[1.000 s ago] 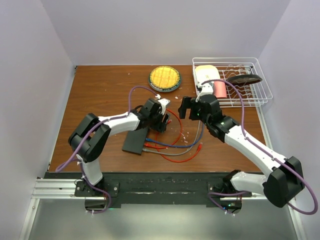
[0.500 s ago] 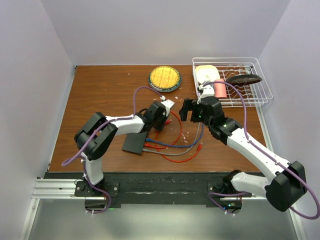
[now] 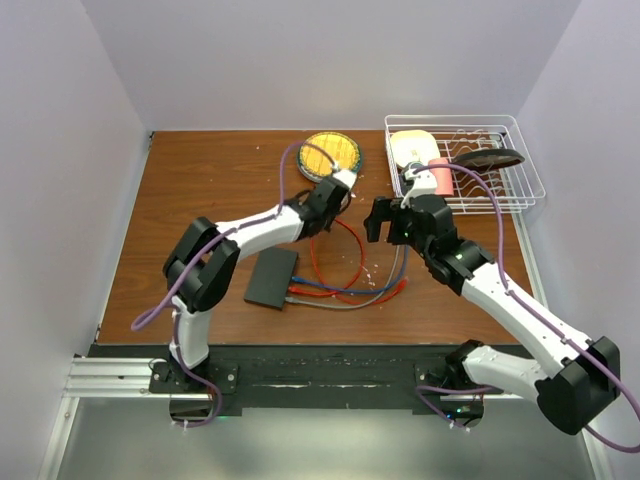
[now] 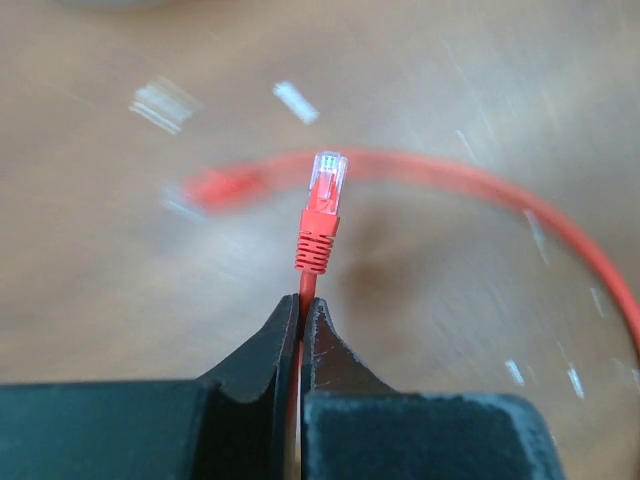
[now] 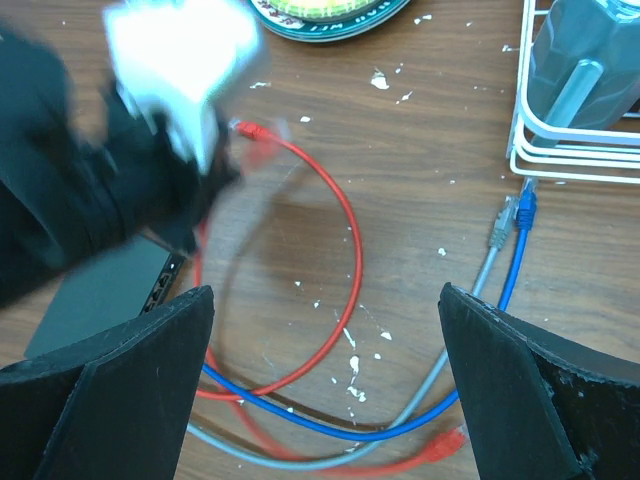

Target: Insert the plug into the switch port

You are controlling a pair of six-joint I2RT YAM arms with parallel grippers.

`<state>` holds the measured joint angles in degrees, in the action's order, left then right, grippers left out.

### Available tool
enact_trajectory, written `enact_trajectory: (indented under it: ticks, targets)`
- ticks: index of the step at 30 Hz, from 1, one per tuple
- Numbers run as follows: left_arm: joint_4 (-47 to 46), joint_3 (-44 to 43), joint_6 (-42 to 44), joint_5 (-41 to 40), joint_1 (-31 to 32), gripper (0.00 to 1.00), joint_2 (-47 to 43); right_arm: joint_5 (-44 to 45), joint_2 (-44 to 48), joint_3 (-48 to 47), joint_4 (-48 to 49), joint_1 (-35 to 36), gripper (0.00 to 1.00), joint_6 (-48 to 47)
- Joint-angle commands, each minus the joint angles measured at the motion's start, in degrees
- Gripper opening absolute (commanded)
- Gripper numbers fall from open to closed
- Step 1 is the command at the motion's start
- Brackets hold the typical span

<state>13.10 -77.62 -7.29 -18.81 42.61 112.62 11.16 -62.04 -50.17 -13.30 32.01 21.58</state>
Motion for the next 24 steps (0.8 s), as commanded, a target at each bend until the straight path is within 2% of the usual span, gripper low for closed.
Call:
enact_trajectory:
  ticks: [1, 2, 7, 10, 11, 13, 14, 15, 16, 17, 18, 20, 21, 23, 24]
  targets:
    - [5.26, -14.71, 4.91, -21.86, -1.48, 0.0, -0.73, 1.94, 1.92, -2.91, -1.02, -0.28, 0.98, -1.81]
    - [5.7, -16.4, 5.61, -26.5, -1.74, 0.0, -0.91, 2.2, 1.92, -3.0, -1.11, -0.28, 0.98, -1.72]
    - [2.9, -22.65, 11.76, -37.77, -1.74, 0.0, -4.24, 2.9, 3.33, -2.3, -0.59, -0.28, 0.98, -1.72]
    - [-8.05, -20.65, 22.29, -45.05, -0.6, 0.0, -8.46, 2.99, 3.77, -2.56, -0.59, -0.28, 0.98, -1.72]
    - [-17.4, -19.68, 25.54, -46.83, -0.42, 0.0, -10.9, 2.99, 3.77, -2.56, -0.5, -0.37, 0.99, -1.98]
    - [-27.55, -15.74, 36.6, -51.21, 0.54, 0.0, -13.46, 2.99, 3.77, -3.09, -0.5, -0.28, 0.99, -2.25]
    - [-39.61, -14.06, 40.91, -52.37, 0.89, 0.0, -15.74, 3.25, 3.77, -3.35, -0.5, -0.28, 0.99, -2.6]
    - [-46.78, -12.13, 51.65, -53.08, 1.24, 0.0, -16.72, 3.43, 3.68, -3.87, -0.5, -0.37, 0.99, -2.69]
    - [-53.99, -8.46, 57.59, -53.35, 1.94, 0.0, -18.03, 3.52, 3.59, -4.23, -0.41, -0.28, 0.99, -2.77]
    - [-68.59, -6.85, 63.83, -53.18, 2.39, 0.0, -18.13, 3.35, 3.33, -4.49, -0.5, -0.37, 0.99, -2.86]
    - [-75.26, -5.71, 75.46, -52.83, 2.48, 0.0, -18.05, 3.17, 3.16, -5.1, -0.59, -0.37, 0.99, -2.95]
    - [-89.22, -5.34, 85.64, -52.91, 2.65, 0.0, -15.68, 2.99, 2.8, -5.37, -0.5, -0.37, 0.98, -2.86]
    - [-93.65, -5.69, 95.17, -53.26, 2.65, 0.0, -14.46, 2.64, 2.8, -5.46, -0.32, -0.37, 0.98, -2.78]
    - [-104.18, -7.18, 102.88, -54.92, 2.74, 0.0, -10.59, 1.68, 2.63, -5.46, 0.12, -0.28, 0.98, -2.51]
    - [-106.07, -7.71, 107.96, -55.63, 2.92, 0.0, -9.45, 0.98, 2.54, -5.72, 0.12, -0.37, 0.98, -2.51]
